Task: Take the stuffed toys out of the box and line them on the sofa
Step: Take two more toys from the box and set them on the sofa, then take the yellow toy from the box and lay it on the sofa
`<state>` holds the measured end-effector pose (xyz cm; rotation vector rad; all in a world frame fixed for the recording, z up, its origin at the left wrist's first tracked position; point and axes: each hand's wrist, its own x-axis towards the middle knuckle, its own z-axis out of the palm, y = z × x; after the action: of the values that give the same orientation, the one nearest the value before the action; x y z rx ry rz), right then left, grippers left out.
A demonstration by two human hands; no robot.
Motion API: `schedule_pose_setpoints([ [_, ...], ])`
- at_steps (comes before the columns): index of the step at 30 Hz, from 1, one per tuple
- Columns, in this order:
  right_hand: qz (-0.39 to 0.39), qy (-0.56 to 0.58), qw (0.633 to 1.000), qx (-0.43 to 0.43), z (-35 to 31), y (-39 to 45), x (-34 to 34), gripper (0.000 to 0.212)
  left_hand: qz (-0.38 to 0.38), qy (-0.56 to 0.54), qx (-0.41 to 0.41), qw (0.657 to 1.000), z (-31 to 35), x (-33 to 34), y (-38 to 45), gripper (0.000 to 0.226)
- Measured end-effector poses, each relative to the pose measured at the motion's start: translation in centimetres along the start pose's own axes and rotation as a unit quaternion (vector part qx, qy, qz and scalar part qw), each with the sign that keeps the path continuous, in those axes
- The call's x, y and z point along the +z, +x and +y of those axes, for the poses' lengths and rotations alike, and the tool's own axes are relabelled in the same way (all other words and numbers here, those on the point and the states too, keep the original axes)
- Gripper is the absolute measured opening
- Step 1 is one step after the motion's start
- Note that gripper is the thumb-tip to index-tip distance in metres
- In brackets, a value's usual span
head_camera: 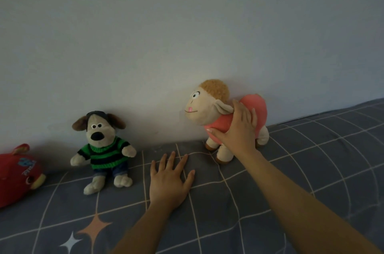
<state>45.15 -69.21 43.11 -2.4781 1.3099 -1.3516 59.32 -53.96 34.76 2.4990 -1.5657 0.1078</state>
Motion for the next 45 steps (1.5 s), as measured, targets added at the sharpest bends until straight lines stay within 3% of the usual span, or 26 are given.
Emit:
schedule_pose_setpoints([
  [9, -0.025, -0.017, 0.999, 0.015, 0.0, -0.7, 0.0, 0.112, 0.013, 0.000, 0.000, 1.000, -0.1, 0.4, 0.1, 0.075],
  [15, 0.026, 0.027, 0.998, 0.046, -0.8, -3.5, 0.2, 0.107, 0.018, 0.006, -0.001, 1.000, 0.1, 0.0, 0.1, 0.079],
  [20, 0.018, 0.072, 0.992, 0.107, -1.8, -11.3, -1.3, 0.098, 0.009, 0.016, 0.000, 1.000, 0.1, 0.0, 0.2, 0.063],
  [25, -0.070, 0.069, 0.980, 0.172, -0.9, -22.6, -6.1, 0.088, -0.011, 0.002, 0.007, 1.000, -0.1, -0.3, -0.5, 0.055],
  [31, -0.163, 0.050, 0.940, 0.295, 0.9, -35.7, -13.1, 0.076, 0.016, -0.135, 0.051, 0.989, 3.1, -1.6, -7.3, 0.040],
  [38, -0.170, 0.020, 0.852, 0.495, -2.6, -51.0, -24.5, 0.073, -0.172, -0.276, 0.143, 0.935, 12.3, -1.1, -27.0, 0.035],
  [45, -0.100, -0.033, 0.756, 0.646, -5.3, -67.1, -33.6, 0.060, -0.385, -0.251, 0.292, 0.839, 21.0, 4.9, -47.1, 0.033],
])
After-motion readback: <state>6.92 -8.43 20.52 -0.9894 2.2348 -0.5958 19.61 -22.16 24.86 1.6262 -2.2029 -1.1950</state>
